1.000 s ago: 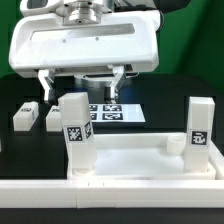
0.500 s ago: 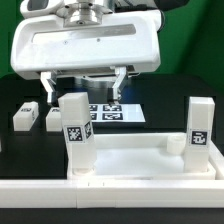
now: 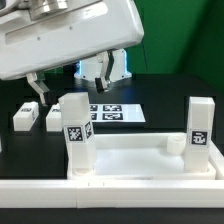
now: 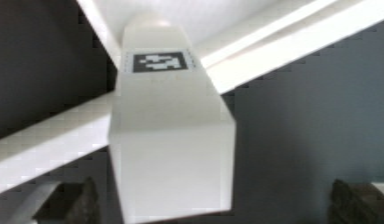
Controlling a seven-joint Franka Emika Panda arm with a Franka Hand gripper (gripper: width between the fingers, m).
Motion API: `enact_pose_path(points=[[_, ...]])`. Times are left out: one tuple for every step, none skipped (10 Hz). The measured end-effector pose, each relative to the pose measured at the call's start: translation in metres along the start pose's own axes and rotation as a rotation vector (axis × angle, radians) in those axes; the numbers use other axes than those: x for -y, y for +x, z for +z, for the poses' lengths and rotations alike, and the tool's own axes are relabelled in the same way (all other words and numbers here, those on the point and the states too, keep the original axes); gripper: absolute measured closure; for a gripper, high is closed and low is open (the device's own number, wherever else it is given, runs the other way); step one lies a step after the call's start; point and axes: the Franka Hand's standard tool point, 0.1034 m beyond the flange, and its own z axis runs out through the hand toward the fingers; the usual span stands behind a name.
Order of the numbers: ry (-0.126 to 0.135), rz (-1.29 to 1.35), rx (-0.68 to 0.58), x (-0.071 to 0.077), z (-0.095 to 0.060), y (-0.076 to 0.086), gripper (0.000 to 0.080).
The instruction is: Assemble desk
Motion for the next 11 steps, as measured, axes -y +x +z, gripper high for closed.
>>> enact_pose_path(points=[[0.020, 0.027, 0.095, 0.002, 0.002, 0.000, 0.0150], [0.018, 0.027, 0.077, 0.003, 0.002, 0.006, 0.0150], [0.018, 0.025, 0.080, 0.002, 0.003, 0.004, 0.0150], [0.018, 0.026, 0.080, 0.002, 0.003, 0.004, 0.0150], [0.017, 0.026, 0.081, 0.002, 0.003, 0.004, 0.0150], [0.005, 0.072, 0.134, 0.000, 0.006, -0.007, 0.0150], [-0.012, 0.109, 0.164, 0.001, 0.012, -0.015, 0.0150], [-0.022, 0.107, 0.156, 0.001, 0.022, -0.019, 0.0150], [-0.025, 0.106, 0.157, 0.000, 0.026, -0.023, 0.0150], [-0.026, 0.104, 0.157, -0.001, 0.027, -0.025, 0.0150], [-0.029, 0.101, 0.146, -0.004, 0.028, -0.023, 0.0150]])
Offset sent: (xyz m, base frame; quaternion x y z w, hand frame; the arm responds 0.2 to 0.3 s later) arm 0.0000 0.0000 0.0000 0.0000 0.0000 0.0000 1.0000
